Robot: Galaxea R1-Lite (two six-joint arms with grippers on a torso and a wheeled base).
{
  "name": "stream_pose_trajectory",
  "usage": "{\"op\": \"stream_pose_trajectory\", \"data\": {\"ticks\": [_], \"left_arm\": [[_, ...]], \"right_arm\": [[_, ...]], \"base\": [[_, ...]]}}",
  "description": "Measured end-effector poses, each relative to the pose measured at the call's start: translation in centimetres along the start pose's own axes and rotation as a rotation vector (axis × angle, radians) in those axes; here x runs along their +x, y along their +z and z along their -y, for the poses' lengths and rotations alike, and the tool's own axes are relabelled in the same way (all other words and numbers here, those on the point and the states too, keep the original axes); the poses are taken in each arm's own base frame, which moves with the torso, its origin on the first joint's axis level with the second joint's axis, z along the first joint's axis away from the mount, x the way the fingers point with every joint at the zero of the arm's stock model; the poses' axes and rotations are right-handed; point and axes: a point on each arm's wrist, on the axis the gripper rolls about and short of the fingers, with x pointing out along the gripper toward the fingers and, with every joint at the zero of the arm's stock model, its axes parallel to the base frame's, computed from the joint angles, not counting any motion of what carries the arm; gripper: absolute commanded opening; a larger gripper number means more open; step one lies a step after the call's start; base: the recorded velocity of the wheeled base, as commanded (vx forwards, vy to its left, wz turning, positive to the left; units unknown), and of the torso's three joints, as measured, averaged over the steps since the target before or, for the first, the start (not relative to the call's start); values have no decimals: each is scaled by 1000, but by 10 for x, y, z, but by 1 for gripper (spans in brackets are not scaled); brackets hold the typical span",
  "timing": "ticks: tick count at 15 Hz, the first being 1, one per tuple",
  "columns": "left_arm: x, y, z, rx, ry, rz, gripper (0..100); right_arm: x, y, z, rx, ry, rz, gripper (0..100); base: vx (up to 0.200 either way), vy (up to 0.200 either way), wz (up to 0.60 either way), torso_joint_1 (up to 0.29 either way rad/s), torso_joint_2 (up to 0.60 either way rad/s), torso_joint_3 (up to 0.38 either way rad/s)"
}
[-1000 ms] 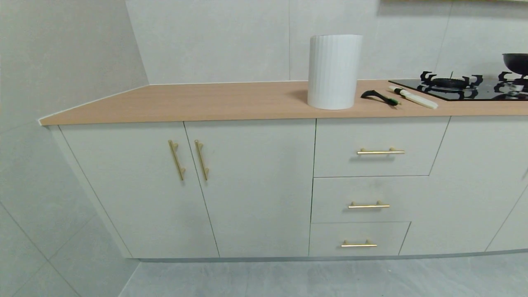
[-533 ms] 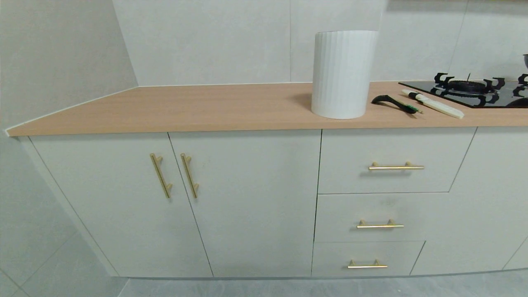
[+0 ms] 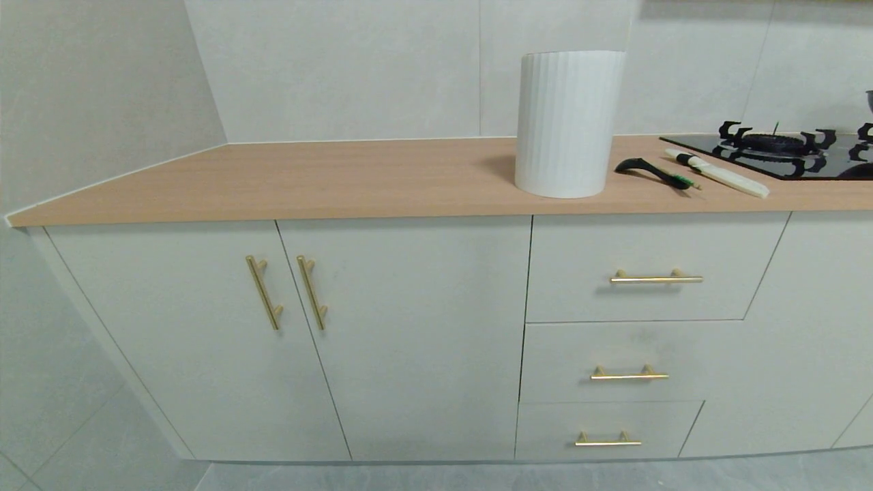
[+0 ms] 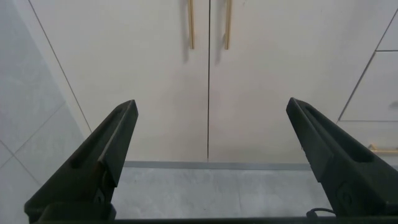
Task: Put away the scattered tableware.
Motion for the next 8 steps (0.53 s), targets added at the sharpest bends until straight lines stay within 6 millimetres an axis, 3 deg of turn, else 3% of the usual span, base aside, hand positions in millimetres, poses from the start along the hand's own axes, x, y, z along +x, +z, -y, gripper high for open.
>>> {"op": "stream_pose_trajectory", "data": {"ticks": [4,6,8], "left_arm": [[0,0,0,0,0,0,100],[0,0,0,0,0,0,100],[0,0,0,0,0,0,100]], "right_arm": [[-2,7,0,-2,-2,23,100],[-10,35,0,40,17,102,100],[-9,47,-1,48,68,84,100]], "base": [[0,0,0,0,0,0],[0,0,0,0,0,0],[0,0,0,0,0,0]]}}
